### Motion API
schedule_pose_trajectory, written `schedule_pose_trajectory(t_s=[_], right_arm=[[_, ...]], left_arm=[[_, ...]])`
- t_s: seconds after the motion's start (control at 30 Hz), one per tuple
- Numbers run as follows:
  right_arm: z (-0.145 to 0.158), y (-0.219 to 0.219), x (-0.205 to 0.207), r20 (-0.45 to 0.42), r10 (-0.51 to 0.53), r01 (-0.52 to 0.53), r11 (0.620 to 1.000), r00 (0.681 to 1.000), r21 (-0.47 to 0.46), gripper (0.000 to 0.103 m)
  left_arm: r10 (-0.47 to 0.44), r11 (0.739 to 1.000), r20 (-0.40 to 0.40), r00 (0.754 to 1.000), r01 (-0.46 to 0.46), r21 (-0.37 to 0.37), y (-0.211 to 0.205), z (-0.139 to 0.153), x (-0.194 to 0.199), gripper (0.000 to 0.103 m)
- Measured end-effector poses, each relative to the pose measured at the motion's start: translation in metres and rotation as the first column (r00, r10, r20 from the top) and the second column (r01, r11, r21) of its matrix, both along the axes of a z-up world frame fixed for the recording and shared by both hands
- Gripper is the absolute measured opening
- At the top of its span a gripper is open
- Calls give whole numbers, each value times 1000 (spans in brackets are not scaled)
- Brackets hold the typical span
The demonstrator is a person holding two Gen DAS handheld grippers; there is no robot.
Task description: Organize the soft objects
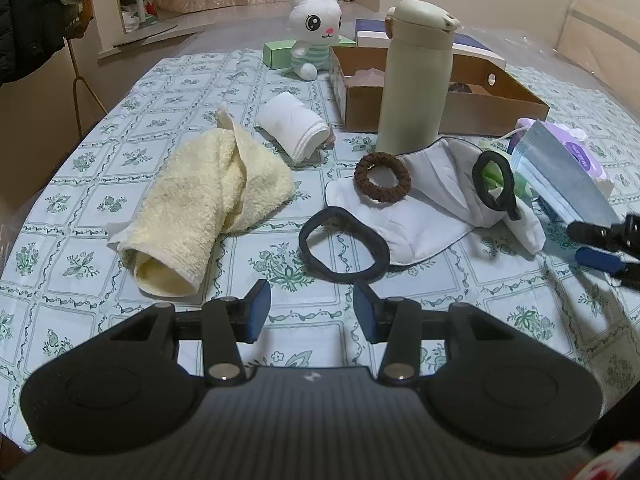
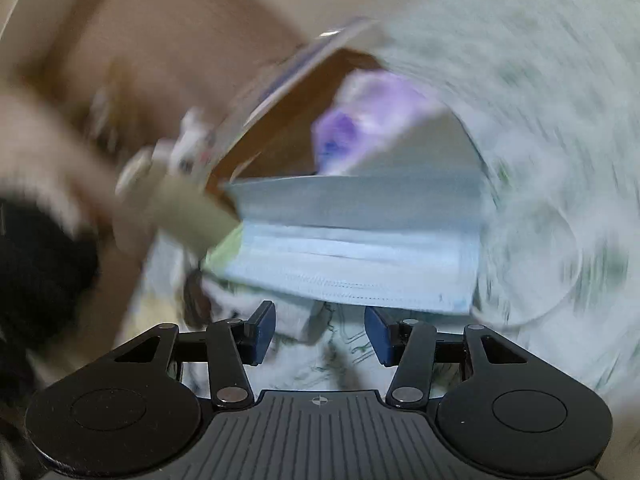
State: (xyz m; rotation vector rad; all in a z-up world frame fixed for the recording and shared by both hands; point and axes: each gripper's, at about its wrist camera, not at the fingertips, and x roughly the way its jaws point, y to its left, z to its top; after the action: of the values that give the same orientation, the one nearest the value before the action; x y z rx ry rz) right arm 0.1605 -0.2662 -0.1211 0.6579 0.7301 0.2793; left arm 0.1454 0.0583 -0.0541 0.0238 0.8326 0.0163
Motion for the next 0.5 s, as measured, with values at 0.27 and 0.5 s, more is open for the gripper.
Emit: schedule_pose_trajectory(t_s=[0.27, 0.5], right_arm=[[35, 42, -24, 70, 473, -279, 625, 878, -730, 53], [37, 40, -33, 39, 605, -268, 409, 795, -872, 76]], left_arm=[[-8, 1000, -9, 1000, 8, -3, -3, -3, 1, 42], [-51, 999, 2, 999, 51, 0, -11, -6, 4, 42]])
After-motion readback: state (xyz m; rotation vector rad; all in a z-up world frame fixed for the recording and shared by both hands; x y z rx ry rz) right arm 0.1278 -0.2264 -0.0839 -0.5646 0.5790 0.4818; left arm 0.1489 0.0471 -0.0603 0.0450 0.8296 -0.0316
